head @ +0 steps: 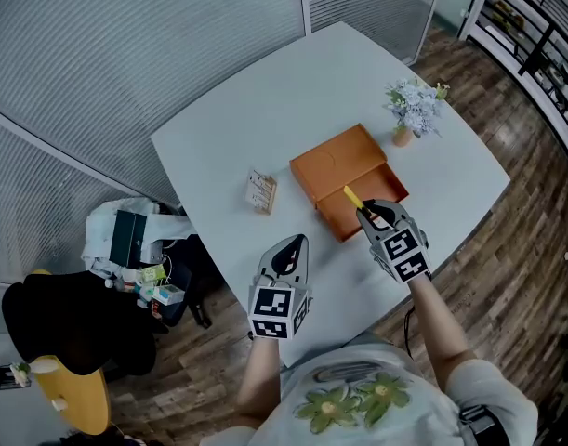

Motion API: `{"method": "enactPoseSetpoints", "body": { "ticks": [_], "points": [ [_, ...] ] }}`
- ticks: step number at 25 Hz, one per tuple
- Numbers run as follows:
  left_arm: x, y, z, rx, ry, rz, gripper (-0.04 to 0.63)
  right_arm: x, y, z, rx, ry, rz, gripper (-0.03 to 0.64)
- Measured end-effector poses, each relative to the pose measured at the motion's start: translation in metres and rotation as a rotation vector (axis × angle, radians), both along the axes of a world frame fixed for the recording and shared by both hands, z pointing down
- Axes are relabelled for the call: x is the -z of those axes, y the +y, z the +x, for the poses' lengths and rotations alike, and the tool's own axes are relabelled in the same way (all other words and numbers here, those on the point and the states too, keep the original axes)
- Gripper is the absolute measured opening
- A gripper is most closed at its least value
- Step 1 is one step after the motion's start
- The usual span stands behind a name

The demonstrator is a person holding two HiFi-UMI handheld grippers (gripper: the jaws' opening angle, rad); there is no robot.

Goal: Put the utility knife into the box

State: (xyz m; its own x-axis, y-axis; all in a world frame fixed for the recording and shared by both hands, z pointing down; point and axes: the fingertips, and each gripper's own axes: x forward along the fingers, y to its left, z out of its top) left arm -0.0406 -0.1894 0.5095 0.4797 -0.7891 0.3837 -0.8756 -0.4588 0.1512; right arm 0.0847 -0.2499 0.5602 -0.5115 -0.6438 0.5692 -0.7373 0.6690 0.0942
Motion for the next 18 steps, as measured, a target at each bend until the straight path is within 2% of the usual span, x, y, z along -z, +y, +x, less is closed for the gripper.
{"method": "enactPoseSetpoints", "body": {
  "ticks": [18],
  "points": [
    [-0.027, -0.017, -0.019, 0.049, 0.015, -0.052, 0.002, -0.074, -0.019, -0.010, 0.081, 0.119, -0.130, 0.072]
  ]
}}
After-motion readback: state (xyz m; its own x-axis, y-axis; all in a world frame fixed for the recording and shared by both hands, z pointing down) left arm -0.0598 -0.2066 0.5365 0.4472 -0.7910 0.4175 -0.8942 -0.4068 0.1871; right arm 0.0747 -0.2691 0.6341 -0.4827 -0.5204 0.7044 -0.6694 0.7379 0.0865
